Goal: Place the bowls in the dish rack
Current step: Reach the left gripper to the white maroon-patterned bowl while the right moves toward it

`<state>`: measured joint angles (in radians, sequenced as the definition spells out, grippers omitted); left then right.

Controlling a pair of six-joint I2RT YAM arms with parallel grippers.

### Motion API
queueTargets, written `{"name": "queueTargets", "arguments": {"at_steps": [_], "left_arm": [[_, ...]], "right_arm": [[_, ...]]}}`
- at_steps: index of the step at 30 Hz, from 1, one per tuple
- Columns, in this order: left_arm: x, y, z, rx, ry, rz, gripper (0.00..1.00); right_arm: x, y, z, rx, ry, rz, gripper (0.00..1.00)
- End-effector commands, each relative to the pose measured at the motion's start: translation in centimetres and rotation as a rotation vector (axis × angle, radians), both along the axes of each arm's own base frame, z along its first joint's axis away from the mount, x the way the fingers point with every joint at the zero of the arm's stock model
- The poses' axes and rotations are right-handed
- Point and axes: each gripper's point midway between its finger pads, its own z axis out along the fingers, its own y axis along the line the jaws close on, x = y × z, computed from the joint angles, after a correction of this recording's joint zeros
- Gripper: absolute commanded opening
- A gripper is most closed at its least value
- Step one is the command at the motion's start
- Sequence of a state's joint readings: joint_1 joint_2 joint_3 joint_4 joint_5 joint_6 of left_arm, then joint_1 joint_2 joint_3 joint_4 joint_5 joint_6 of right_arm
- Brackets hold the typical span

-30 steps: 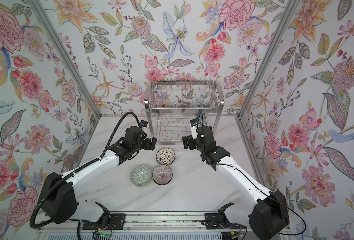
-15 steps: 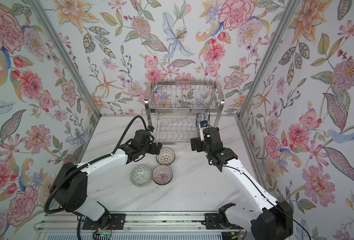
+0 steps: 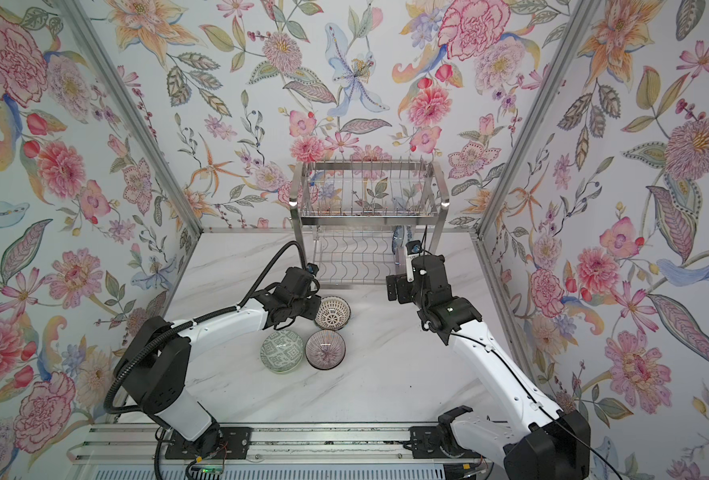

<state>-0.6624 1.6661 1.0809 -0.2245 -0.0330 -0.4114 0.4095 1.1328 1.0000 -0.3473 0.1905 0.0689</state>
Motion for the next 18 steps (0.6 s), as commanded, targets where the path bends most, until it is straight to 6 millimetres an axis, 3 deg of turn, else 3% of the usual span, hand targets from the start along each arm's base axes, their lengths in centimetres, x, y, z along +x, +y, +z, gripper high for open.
{"name": "queueTargets", "arguments": {"at_steps": [1, 11, 18], "left_arm": [[0.1, -0.4, -0.6, 0.005, 0.013, -0.002, 0.41], [-0.3, -1.2, -2.1, -0.033, 0.049, -0.013, 0.25], [-0.4, -1.3, -2.8, -0.014, 0.066, -0.018, 0.22]], "right_arm": [[-0.4, -0.4, 0.1, 0.015, 0.003, -0.013, 0.99], [-0.6, -0.5, -0.2, 0.019, 0.007, -0.013, 0.99], [-0.6, -0.6, -0.4, 0.017, 0.014, -0.013, 0.99]]}}
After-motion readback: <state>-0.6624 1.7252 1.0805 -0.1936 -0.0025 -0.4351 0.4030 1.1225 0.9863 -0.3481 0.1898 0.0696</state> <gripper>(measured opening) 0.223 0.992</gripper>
